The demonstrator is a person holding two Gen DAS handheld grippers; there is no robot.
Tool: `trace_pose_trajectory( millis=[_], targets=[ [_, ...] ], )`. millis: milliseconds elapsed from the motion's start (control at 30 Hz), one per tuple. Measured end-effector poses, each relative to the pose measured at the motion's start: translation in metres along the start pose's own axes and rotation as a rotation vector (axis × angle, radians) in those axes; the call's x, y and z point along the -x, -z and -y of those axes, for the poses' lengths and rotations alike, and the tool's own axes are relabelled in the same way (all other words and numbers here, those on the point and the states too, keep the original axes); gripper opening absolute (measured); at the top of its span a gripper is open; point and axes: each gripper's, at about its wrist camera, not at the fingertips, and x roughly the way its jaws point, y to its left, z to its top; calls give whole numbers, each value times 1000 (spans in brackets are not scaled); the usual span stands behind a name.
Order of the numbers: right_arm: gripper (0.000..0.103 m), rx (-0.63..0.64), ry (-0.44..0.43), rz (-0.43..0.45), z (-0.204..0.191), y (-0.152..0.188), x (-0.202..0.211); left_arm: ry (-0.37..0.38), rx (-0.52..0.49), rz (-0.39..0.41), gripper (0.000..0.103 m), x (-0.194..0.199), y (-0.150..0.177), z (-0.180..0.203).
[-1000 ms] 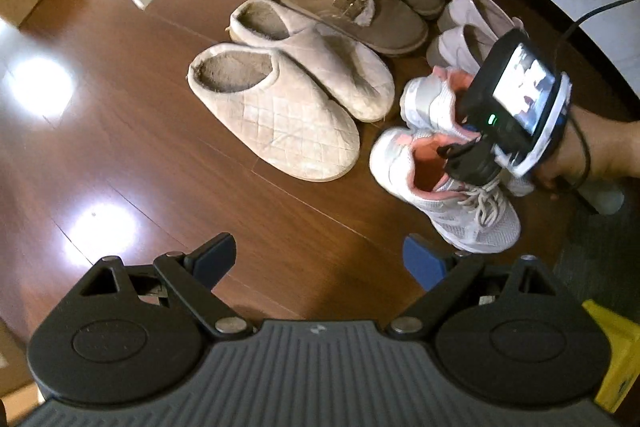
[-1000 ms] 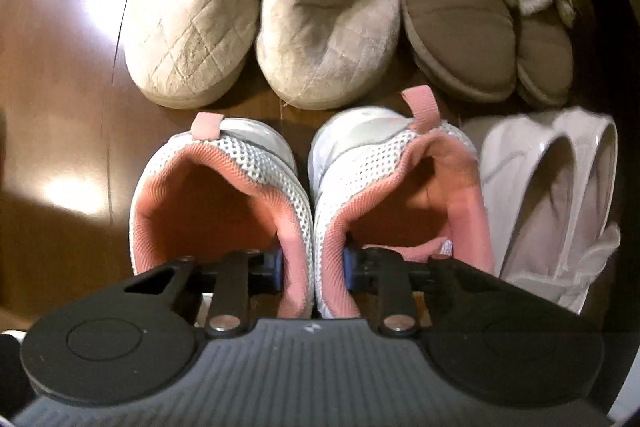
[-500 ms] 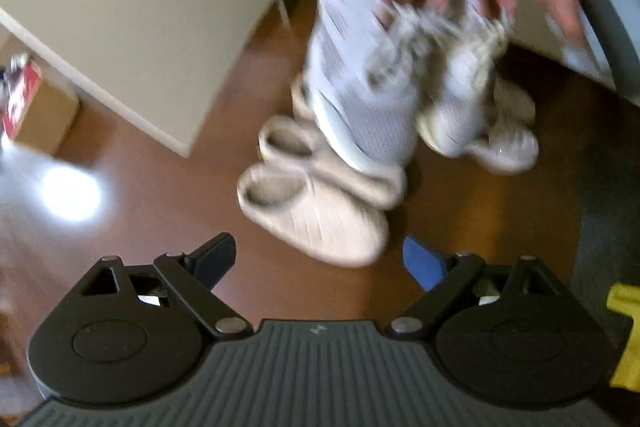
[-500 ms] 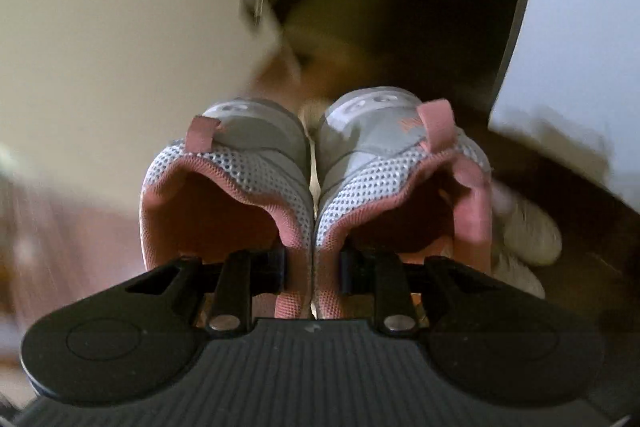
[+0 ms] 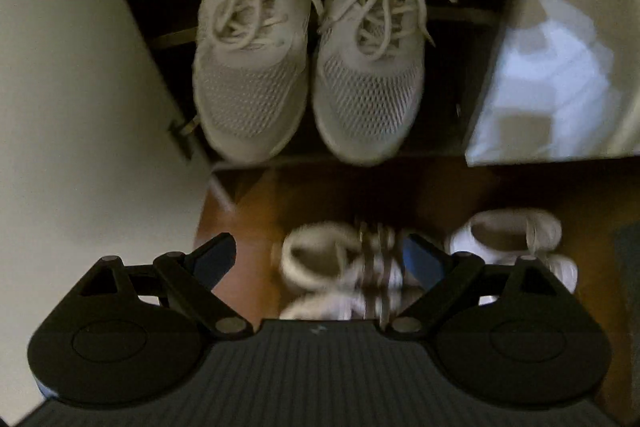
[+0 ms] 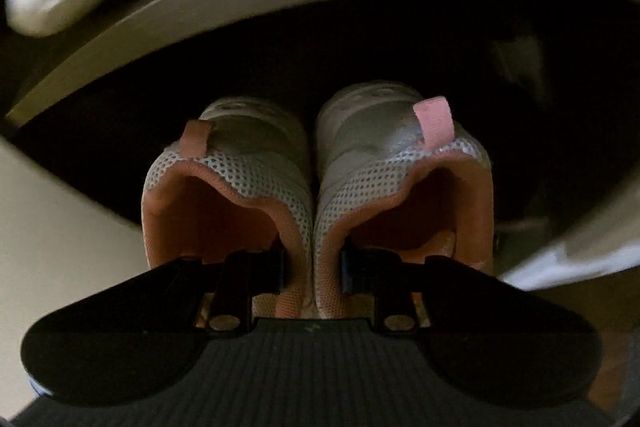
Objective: Organize scattered shoes
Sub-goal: 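Lift the sneakers and carry them into the open cabinet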
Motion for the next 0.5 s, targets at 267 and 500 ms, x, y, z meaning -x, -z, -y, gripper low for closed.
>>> trace_pose_trajectory(
  millis=[267, 500],
  targets=[
    [24, 79, 99, 22, -30, -12, -18, 108, 55, -15, 93, -64, -27, -22],
    [28, 226, 162, 112, -44, -14, -22, 141, 110, -9, 92, -66, -42, -32]
  ],
)
